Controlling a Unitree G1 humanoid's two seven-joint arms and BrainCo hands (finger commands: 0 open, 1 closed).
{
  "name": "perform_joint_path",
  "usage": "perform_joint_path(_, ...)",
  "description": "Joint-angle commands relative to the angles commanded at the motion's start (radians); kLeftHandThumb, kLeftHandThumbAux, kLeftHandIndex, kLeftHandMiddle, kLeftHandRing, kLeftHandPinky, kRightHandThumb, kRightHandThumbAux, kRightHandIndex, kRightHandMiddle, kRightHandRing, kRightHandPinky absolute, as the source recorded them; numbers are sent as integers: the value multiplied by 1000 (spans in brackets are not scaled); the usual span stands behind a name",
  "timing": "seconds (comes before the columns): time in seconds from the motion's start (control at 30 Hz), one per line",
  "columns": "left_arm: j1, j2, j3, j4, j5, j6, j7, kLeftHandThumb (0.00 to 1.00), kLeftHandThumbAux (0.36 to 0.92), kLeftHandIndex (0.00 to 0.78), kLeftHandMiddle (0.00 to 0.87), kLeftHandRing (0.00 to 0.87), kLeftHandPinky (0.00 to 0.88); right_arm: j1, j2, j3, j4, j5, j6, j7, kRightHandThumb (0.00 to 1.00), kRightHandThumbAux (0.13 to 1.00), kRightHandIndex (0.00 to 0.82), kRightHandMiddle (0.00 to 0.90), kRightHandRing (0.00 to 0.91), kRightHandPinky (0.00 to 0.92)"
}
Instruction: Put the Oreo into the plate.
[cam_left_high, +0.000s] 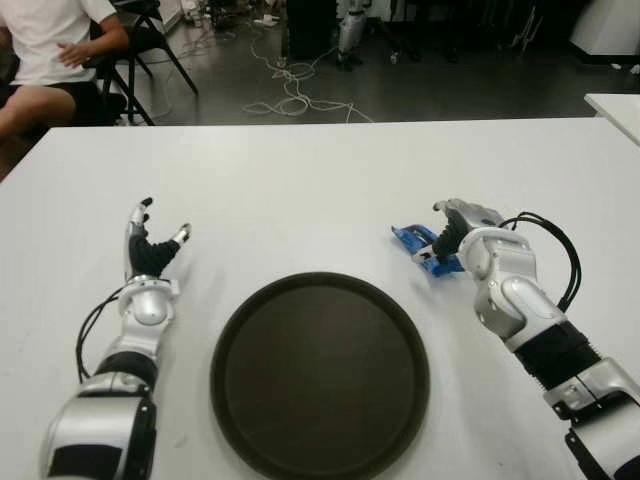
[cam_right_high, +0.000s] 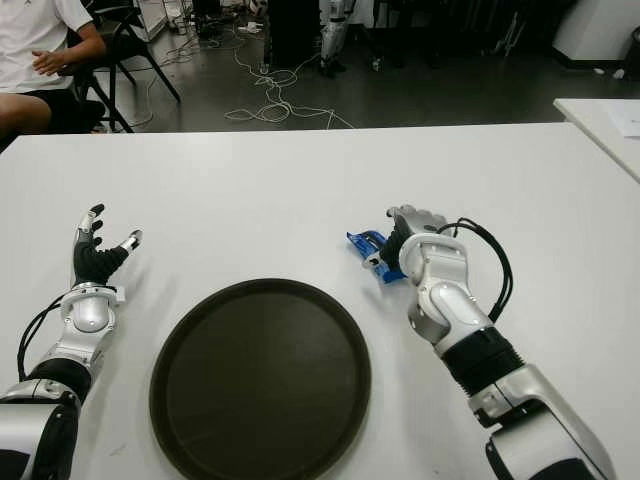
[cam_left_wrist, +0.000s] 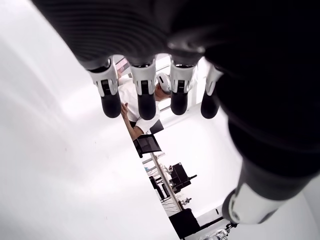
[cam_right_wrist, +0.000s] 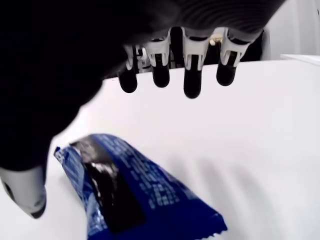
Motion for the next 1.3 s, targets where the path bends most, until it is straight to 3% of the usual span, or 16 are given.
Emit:
perform_joint_path(0.37, 0, 2, -4, 0, 8, 4, 10, 0, 737, 58, 83, 65, 47, 20, -3, -12, 2, 6, -17, -8, 0, 623, 104, 122, 118, 85)
perform_joint_path(0.6, 0, 2, -9, 0, 15, 2, 22, 0, 739, 62, 96, 75, 43, 28, 14, -42, 28, 27, -44, -47, 0, 623, 136, 150, 141, 101)
perform_joint_path(1.3, 1, 2, -7, 0, 10, 2, 15, 0, 747, 60, 89, 65, 46, 3, 30, -56, 86, 76, -87, -59, 0, 608, 182, 189, 180, 128)
